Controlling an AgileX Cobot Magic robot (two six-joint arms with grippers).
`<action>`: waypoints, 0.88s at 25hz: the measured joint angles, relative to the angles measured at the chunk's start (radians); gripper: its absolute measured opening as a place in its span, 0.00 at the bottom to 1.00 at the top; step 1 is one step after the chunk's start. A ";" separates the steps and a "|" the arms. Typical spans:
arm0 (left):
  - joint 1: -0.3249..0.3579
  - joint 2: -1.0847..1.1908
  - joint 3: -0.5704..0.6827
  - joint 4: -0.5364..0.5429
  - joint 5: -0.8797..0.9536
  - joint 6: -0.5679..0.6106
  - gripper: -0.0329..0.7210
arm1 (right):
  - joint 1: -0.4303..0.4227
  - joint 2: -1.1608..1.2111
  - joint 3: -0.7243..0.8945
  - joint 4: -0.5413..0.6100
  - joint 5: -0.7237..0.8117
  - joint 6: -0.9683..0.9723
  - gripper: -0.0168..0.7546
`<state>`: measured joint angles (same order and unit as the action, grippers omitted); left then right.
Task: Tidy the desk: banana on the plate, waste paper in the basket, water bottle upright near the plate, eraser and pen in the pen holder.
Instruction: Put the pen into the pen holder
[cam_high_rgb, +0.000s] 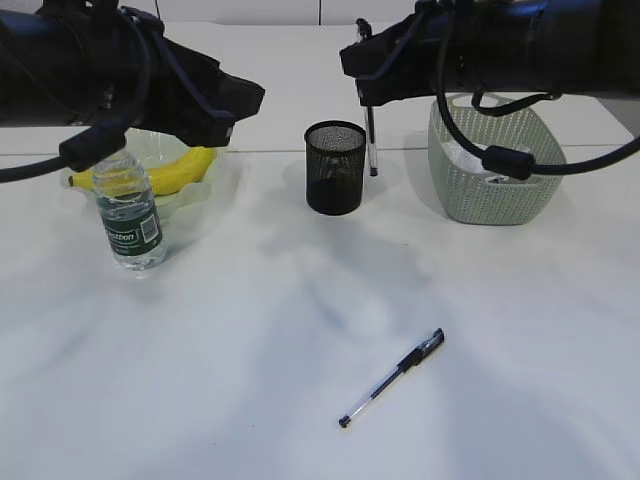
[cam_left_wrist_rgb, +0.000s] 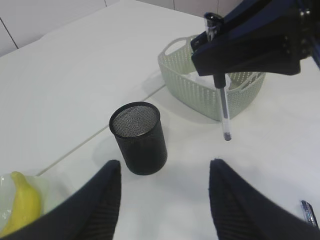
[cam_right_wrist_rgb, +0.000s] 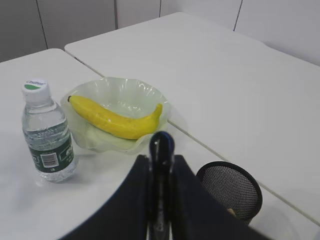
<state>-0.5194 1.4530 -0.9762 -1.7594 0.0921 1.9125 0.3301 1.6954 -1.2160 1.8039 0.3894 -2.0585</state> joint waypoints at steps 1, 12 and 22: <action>0.000 0.000 0.002 0.000 -0.006 0.000 0.58 | 0.000 0.018 -0.014 0.000 -0.002 -0.005 0.10; 0.000 0.000 0.012 0.000 -0.055 0.000 0.58 | 0.000 0.220 -0.231 0.000 -0.006 -0.014 0.10; 0.000 0.000 0.012 0.000 -0.058 0.000 0.58 | 0.000 0.408 -0.455 0.000 -0.042 -0.014 0.10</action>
<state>-0.5194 1.4530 -0.9643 -1.7594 0.0339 1.9125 0.3301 2.1037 -1.6710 1.8039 0.3475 -2.0727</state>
